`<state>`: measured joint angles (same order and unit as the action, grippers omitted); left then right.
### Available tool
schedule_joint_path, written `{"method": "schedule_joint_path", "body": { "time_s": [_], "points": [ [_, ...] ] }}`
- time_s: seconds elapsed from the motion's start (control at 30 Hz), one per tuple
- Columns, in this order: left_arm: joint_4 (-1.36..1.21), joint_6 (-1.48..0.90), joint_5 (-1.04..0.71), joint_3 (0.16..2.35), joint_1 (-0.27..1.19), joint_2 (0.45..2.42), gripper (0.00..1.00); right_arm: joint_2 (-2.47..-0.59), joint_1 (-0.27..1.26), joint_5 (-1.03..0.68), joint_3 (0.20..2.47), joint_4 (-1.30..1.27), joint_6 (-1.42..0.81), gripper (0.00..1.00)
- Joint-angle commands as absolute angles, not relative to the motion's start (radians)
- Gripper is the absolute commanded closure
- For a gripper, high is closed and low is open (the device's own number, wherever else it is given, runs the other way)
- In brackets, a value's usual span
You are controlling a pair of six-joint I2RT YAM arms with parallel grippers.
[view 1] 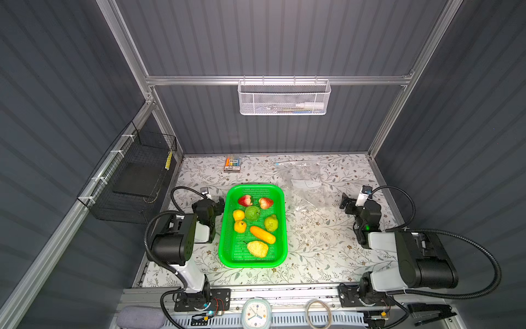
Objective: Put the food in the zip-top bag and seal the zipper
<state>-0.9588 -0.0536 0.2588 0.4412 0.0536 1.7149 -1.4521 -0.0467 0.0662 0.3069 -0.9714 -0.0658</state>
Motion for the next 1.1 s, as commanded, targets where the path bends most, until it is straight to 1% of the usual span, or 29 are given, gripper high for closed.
{"method": "schedule_joint_path", "body": {
  "time_s": [0.0, 0.8, 0.87, 0.93, 1.07],
  "points": [
    [-0.950, -0.025, 0.281, 0.454, 0.066, 1.717, 0.00, -1.457, -0.051, 0.043, 0.322, -0.977, -0.052, 0.01],
    [-0.954, -0.018, 0.295, 0.453, 0.074, 1.714, 0.00, -1.452, -0.067, 0.009, 0.322, -0.973, -0.063, 0.01],
    [-0.908, -0.044, 0.344, 0.460, 0.074, 1.674, 0.00, -1.432, -0.067, 0.021, 0.324, -0.956, -0.066, 0.01],
    [-0.809, -0.048, 0.354, 0.483, 0.074, 1.612, 0.00, -1.379, -0.067, 0.040, 0.341, -0.879, -0.074, 0.01],
    [-0.593, -0.047, 0.384, 0.573, 0.074, 1.499, 0.00, -1.282, -0.067, 0.173, 0.428, -0.643, -0.120, 0.01]
  ]
}}
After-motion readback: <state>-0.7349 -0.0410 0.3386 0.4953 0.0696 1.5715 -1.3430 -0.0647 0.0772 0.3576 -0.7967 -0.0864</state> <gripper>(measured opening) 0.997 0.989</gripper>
